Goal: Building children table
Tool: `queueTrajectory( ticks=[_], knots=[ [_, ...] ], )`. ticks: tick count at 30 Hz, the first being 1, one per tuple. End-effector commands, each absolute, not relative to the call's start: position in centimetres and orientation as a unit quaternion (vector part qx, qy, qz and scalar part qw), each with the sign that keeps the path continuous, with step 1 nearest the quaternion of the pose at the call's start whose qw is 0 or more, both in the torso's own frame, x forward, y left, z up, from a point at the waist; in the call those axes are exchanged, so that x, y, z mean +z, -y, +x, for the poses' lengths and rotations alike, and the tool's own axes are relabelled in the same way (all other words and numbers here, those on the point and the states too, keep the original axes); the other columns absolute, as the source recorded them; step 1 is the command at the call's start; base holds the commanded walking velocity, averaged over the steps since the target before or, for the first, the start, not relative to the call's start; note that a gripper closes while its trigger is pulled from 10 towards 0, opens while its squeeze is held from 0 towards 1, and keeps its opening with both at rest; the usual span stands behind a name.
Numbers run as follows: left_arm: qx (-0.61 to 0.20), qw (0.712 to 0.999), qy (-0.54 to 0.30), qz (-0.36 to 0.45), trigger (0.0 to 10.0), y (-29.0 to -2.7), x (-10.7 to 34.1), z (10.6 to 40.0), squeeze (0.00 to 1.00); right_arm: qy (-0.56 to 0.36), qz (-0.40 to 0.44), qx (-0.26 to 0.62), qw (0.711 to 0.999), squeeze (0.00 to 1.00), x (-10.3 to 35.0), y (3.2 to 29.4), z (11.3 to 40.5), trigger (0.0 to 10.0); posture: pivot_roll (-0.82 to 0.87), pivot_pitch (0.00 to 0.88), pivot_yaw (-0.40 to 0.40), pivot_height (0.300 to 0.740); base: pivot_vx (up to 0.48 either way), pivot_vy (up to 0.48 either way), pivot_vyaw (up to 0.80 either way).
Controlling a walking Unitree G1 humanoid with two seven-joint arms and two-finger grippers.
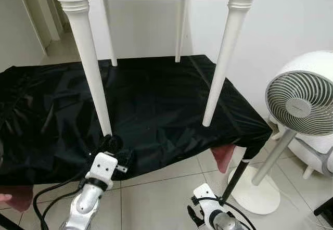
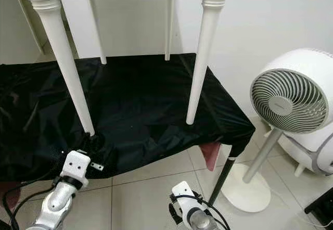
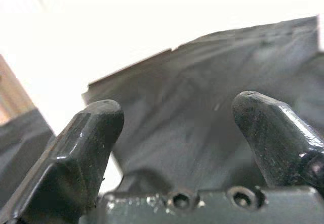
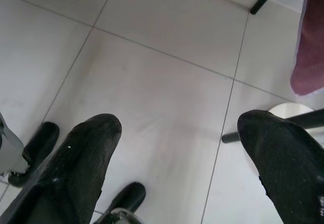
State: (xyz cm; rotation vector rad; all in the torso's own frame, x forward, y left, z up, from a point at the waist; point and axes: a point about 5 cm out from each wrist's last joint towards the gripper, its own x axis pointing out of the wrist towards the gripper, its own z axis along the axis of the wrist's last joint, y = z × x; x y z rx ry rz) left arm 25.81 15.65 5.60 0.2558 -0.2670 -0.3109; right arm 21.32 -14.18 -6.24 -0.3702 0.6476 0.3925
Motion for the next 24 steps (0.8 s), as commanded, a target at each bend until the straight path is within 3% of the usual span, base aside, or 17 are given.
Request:
queueTrajectory(
  ticks=[1, 15, 24],
  knots=[
    [-0.17, 0.969, 0.12, 0.134, 10.0, -15.5, 4.8, 25.3, 0.0, -0.324, -0.185, 0.196, 0.907, 0.0, -6.5, 14.2, 21.0, 10.0, 0.12, 0.0, 0.023, 0.74, 0.0, 0.0, 0.0],
    [-0.274, 0.943, -0.031, 0.187, 10.0, -15.2, -1.2, 21.1, 0.0, -0.335, -0.2, 0.21, 0.896, 0.0, -6.8, 14.3, 20.5, 10.0, 0.1, 0.0, -0.006, 0.74, 0.0, 0.0, 0.0],
    [-0.281, 0.931, -0.115, 0.203, 10.0, -16.0, -3.3, 20.0, 0.0, -0.351, -0.203, 0.205, 0.891, 0.0, -7.2, 14.9, 19.9, 10.0, 0.08, 0.0, -0.013, 0.74, 0.0, 0.0, 0.0]
  ],
)
